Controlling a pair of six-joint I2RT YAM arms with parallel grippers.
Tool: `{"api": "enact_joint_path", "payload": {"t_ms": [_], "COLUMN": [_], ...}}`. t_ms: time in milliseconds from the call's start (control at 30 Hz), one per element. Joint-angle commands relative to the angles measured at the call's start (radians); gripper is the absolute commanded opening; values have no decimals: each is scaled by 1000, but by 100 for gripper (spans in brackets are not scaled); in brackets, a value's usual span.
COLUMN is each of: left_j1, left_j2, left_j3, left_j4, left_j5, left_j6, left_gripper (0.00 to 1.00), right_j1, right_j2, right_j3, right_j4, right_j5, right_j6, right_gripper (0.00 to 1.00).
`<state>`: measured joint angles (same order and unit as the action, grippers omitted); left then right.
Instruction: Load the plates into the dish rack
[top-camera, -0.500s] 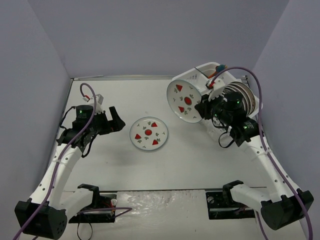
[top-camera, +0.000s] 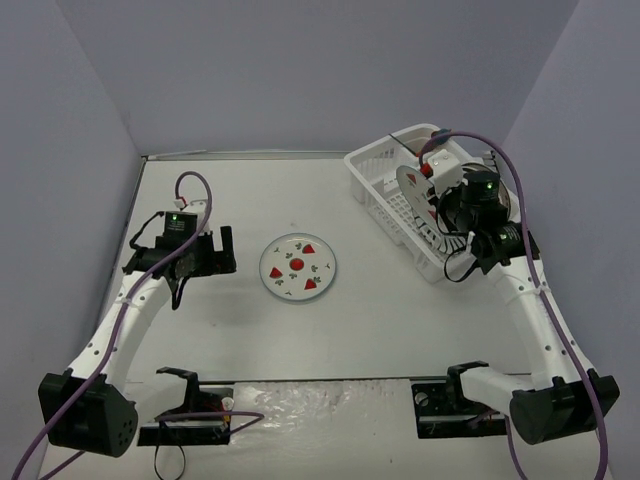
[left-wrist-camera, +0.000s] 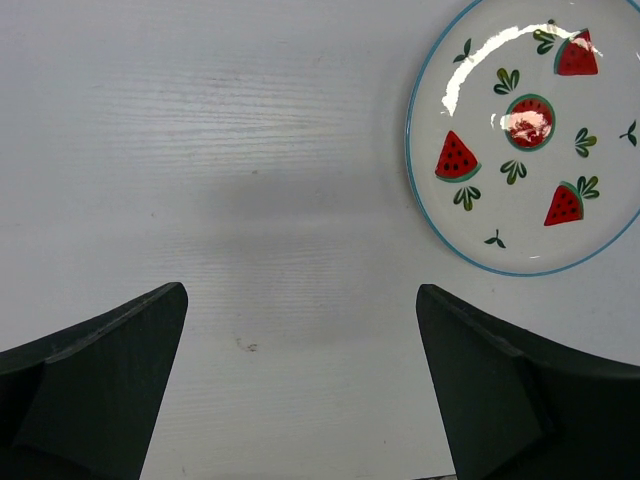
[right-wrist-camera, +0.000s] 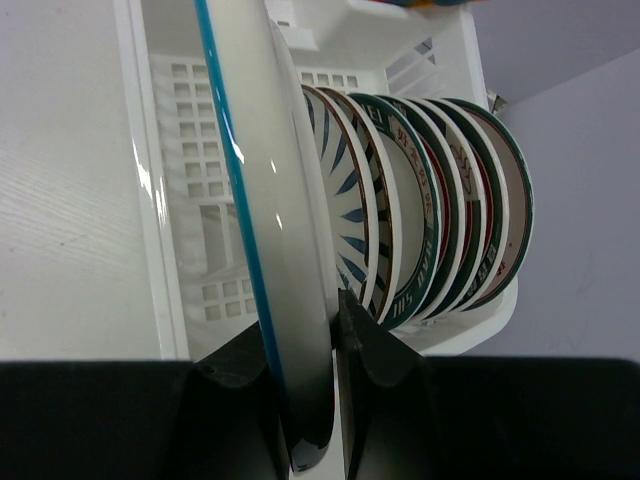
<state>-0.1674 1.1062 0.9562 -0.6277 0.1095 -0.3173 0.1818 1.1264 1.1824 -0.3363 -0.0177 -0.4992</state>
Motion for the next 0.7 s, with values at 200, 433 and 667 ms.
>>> {"api": "enact_joint_path", "payload": {"t_ms": [200,433,667], "left_j1": [22,23,22], "left_j2": [12,5,6], "left_j3": [27,26,24], "left_j4": [19,19,19], "left_j5": [-15,-14,-13], "left_j6": [37,38,39], "left_gripper": [97,97,97], "right_j1": [-11,-37,-58], "right_j2": [94,140,171], "right_j3": [35,9,-24], "right_j4": [137,151,180], "right_j5": [132,151,143], "right_j6": [-110,-119,-117], "right_gripper": [0,0,0]}}
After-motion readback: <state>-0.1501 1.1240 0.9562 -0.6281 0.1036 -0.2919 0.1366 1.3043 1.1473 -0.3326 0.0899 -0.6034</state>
